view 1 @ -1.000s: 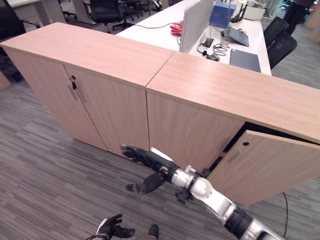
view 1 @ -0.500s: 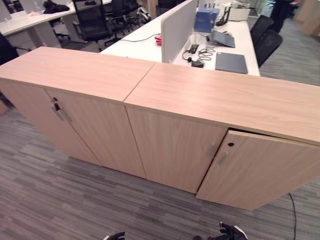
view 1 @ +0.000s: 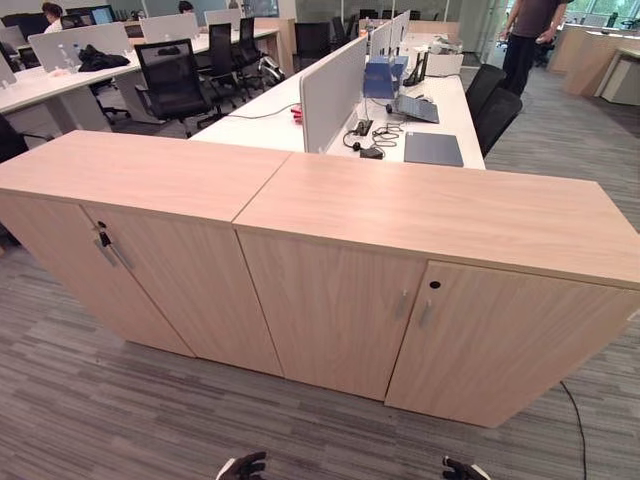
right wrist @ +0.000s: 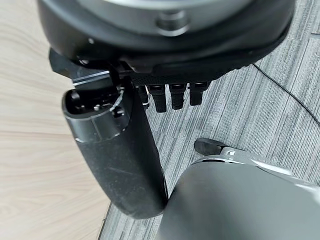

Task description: Put the empty folder in the office cabinet

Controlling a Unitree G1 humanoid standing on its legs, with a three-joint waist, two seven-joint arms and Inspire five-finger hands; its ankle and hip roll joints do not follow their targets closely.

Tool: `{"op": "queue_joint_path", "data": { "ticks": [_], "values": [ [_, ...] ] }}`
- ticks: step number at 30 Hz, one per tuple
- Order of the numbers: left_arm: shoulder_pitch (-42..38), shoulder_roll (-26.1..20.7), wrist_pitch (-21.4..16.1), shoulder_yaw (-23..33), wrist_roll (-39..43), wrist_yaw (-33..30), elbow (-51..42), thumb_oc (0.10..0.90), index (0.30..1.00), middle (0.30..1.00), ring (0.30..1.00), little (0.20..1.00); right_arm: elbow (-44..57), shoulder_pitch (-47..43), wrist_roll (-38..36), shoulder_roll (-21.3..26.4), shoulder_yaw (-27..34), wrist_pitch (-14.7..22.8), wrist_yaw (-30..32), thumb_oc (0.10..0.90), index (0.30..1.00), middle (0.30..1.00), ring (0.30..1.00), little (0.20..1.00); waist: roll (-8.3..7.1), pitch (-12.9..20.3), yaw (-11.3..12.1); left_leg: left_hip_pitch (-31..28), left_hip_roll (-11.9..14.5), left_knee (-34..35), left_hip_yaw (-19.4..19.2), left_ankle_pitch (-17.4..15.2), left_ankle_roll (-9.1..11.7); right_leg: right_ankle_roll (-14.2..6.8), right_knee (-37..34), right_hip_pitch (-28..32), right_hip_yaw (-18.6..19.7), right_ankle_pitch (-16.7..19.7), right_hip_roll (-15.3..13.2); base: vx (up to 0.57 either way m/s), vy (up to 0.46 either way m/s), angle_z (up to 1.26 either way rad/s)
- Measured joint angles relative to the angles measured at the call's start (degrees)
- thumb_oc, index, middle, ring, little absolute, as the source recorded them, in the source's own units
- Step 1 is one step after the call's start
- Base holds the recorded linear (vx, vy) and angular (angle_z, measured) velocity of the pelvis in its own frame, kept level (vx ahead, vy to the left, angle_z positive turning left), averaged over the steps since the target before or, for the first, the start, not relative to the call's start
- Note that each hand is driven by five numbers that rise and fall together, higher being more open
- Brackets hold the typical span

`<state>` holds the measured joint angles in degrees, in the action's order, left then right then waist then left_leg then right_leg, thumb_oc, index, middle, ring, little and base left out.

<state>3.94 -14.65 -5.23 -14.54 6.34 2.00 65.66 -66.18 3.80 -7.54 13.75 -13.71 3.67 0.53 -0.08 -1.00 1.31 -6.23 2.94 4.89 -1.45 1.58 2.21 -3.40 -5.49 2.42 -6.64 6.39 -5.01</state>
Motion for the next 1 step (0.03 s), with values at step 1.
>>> {"op": "queue_joint_path", "data": {
  "ticks": [1],
  "values": [
    [0.0,0.0,0.0,0.0,0.0,0.0,0.0,0.8,0.9,0.9,0.9,0.9,0.0,0.0,0.0,0.0,0.0,0.0,0.0,0.8,0.9,0.9,0.9,0.9,0.06,0.1,-0.4,0.0,0.0,0.0,0.0,0.0,0.1,0.0,0.0,0.0,0.0,0.0,0.0,0.0,0.0,0.0]
  ]
}}
